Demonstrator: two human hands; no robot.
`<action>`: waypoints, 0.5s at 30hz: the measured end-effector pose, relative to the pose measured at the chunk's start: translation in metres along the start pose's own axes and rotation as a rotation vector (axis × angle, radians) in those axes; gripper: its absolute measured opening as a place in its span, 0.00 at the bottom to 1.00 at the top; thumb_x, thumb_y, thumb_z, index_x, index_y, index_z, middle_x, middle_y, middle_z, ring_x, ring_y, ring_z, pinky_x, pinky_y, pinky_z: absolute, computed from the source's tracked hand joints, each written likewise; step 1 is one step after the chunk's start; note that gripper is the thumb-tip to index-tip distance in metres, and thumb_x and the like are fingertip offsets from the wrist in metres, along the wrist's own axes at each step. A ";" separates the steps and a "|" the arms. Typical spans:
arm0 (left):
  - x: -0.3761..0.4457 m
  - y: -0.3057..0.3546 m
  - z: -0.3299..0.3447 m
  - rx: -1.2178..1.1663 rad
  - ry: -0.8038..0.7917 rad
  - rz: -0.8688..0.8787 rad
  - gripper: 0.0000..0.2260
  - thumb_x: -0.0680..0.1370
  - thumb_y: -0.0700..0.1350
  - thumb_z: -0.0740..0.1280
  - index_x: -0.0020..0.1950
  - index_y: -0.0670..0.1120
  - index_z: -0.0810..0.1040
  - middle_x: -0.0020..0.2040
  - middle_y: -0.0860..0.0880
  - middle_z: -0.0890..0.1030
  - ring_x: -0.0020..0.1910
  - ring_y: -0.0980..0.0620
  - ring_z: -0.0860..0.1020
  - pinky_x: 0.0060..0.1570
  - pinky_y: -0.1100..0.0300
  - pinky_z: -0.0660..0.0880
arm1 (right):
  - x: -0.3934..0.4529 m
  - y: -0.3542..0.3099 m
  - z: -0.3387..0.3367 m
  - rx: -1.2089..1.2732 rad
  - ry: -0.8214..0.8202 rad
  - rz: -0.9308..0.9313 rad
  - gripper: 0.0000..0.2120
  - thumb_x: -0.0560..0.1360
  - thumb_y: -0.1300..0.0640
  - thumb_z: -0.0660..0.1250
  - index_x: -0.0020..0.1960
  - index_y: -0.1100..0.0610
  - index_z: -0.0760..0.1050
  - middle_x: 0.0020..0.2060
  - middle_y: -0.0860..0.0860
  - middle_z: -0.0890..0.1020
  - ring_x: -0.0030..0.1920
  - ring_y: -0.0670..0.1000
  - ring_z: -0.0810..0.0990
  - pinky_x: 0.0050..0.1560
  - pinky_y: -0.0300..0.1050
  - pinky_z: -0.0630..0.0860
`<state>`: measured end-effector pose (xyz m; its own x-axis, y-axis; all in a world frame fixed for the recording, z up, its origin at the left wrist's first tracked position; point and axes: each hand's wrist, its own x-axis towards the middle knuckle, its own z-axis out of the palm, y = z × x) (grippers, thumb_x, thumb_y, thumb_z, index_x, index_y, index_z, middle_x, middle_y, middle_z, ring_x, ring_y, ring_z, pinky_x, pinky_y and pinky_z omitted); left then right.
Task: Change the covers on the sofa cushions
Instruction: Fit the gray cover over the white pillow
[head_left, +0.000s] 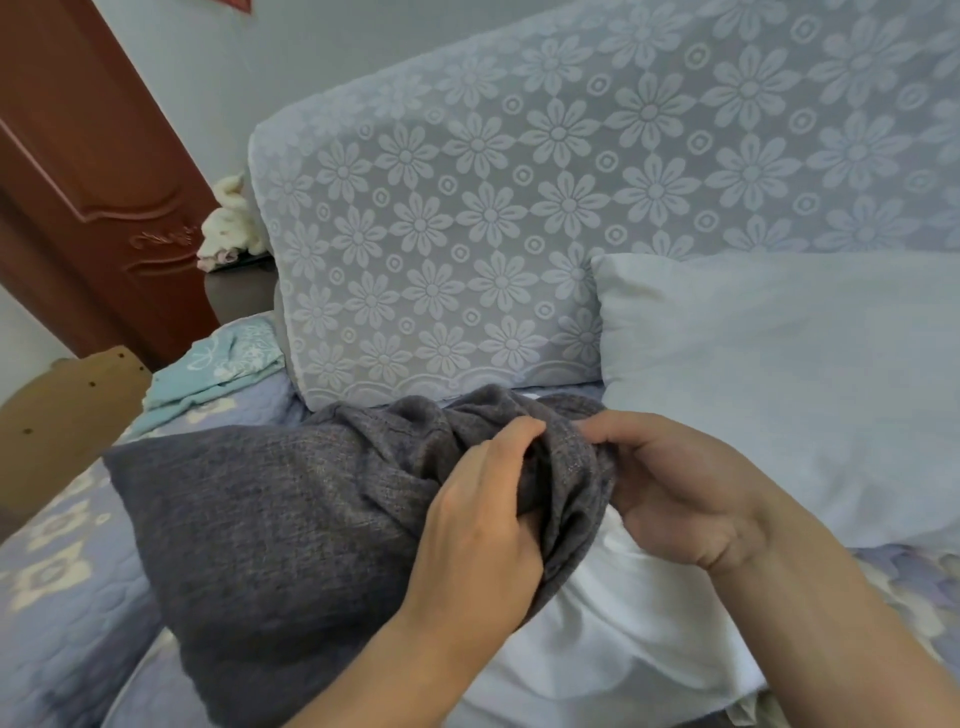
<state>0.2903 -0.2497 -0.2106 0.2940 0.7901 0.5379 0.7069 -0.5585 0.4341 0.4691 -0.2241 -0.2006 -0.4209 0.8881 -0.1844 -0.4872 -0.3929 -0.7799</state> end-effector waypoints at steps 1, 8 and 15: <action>-0.002 0.001 0.000 0.019 0.013 0.020 0.28 0.71 0.33 0.68 0.66 0.56 0.70 0.56 0.52 0.79 0.57 0.52 0.76 0.58 0.59 0.71 | 0.002 0.000 0.000 0.017 0.017 -0.011 0.13 0.75 0.62 0.64 0.53 0.66 0.84 0.46 0.58 0.85 0.44 0.51 0.84 0.43 0.40 0.82; 0.004 -0.008 -0.003 -0.140 0.088 -0.242 0.18 0.69 0.34 0.73 0.48 0.57 0.77 0.43 0.60 0.81 0.45 0.61 0.79 0.46 0.66 0.73 | 0.012 0.004 -0.005 0.208 0.036 -0.036 0.22 0.72 0.67 0.61 0.64 0.70 0.77 0.62 0.63 0.80 0.62 0.60 0.78 0.64 0.49 0.77; 0.009 -0.008 -0.033 0.087 -0.082 0.293 0.08 0.73 0.33 0.65 0.41 0.44 0.82 0.41 0.50 0.76 0.42 0.49 0.77 0.44 0.56 0.73 | 0.015 0.004 -0.010 0.497 -0.070 0.056 0.31 0.72 0.59 0.71 0.72 0.68 0.70 0.74 0.61 0.69 0.72 0.56 0.70 0.75 0.50 0.65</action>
<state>0.2666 -0.2466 -0.1856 0.5417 0.6181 0.5697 0.6357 -0.7446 0.2034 0.4683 -0.2101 -0.2123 -0.4987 0.8512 -0.1635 -0.7609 -0.5203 -0.3878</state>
